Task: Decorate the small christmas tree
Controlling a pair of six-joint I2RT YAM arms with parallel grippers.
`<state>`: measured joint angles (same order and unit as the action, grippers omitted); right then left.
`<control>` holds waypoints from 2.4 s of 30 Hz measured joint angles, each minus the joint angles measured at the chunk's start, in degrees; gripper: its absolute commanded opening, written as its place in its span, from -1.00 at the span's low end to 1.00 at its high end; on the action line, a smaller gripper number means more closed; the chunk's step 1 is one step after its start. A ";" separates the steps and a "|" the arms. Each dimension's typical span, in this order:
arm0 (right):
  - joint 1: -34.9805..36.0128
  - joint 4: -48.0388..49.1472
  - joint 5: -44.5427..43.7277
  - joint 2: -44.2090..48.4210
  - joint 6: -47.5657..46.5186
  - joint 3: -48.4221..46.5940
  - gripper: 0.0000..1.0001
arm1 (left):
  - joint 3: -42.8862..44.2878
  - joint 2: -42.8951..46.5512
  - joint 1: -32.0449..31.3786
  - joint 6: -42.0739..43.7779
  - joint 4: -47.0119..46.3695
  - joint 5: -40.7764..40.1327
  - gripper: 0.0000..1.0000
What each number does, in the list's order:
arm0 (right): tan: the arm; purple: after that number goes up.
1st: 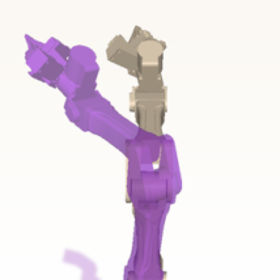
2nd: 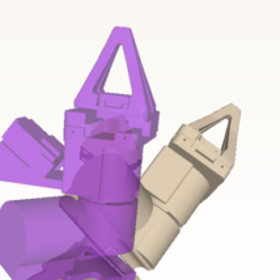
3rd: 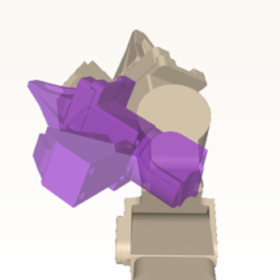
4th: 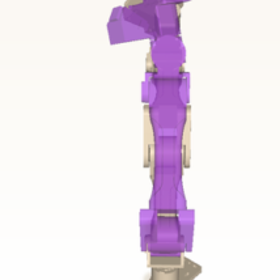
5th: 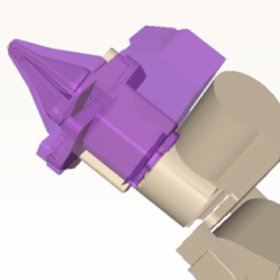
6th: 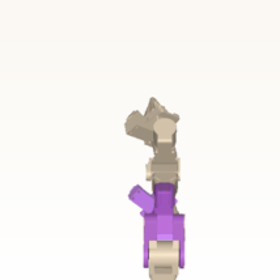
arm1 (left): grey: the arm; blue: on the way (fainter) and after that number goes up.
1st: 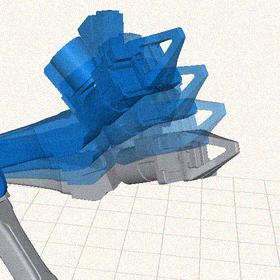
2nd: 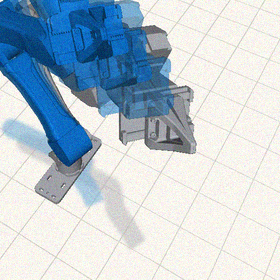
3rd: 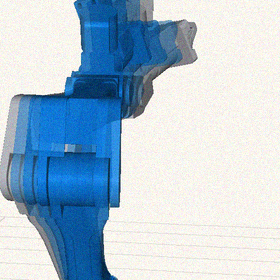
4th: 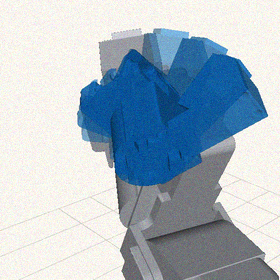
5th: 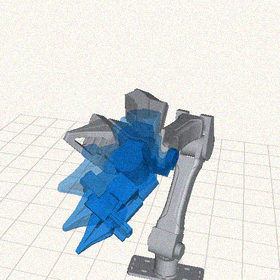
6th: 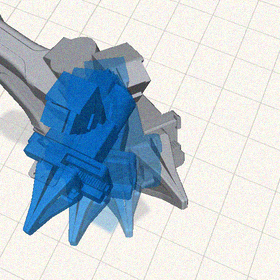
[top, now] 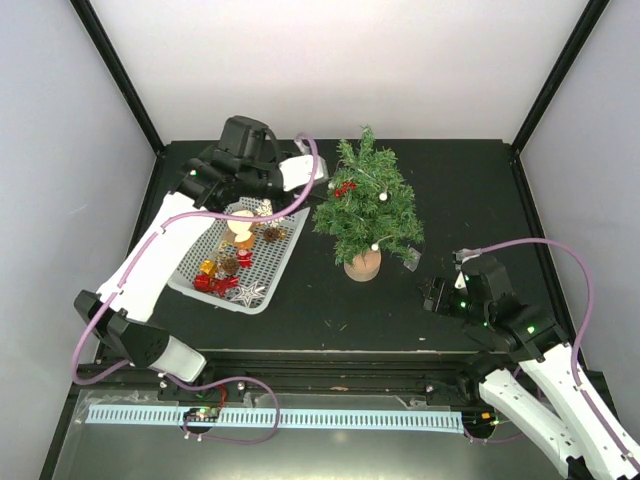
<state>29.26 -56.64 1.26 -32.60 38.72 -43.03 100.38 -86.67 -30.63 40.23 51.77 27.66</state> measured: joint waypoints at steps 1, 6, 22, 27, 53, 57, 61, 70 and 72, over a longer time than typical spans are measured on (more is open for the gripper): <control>0.00 0.02 -0.02 0.00 0.00 0.00 0.51 | -0.68 0.83 1.20 -0.15 0.04 0.90 0.14; 0.00 0.07 -0.04 -0.48 -0.02 0.00 0.51 | -2.51 3.96 9.40 -2.38 -0.63 5.20 0.14; 0.00 0.57 -0.42 -1.88 0.81 1.33 0.51 | -27.61 1.27 23.26 -4.74 -8.83 -7.65 -0.45; 0.00 1.33 -0.44 -2.89 1.27 2.91 0.51 | -33.55 -1.27 23.93 -5.51 -11.63 -14.51 -0.60; 0.00 2.05 0.17 -2.64 1.49 3.48 0.51 | -41.18 -9.44 26.18 -7.63 -20.44 -23.04 -0.97; 0.00 2.58 0.44 -2.64 1.51 4.02 0.51 | -41.18 -9.31 26.18 -8.24 -20.55 -21.79 -0.97; 0.00 2.64 0.46 -2.64 1.53 4.13 0.50 | -40.52 -7.19 26.40 -9.11 -20.13 -20.26 -0.97; 0.00 2.58 0.37 -1.11 1.51 4.07 0.50 | -29.88 2.01 28.30 -9.62 -14.45 -13.46 -0.97; 0.00 2.45 0.35 -0.68 1.49 3.76 0.50 | -27.08 2.58 29.24 -9.14 -12.39 -10.69 -0.97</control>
<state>29.26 -54.19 1.61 -33.28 40.21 -39.27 73.30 -84.09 -1.39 31.09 39.38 16.97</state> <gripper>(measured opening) 0.750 0.019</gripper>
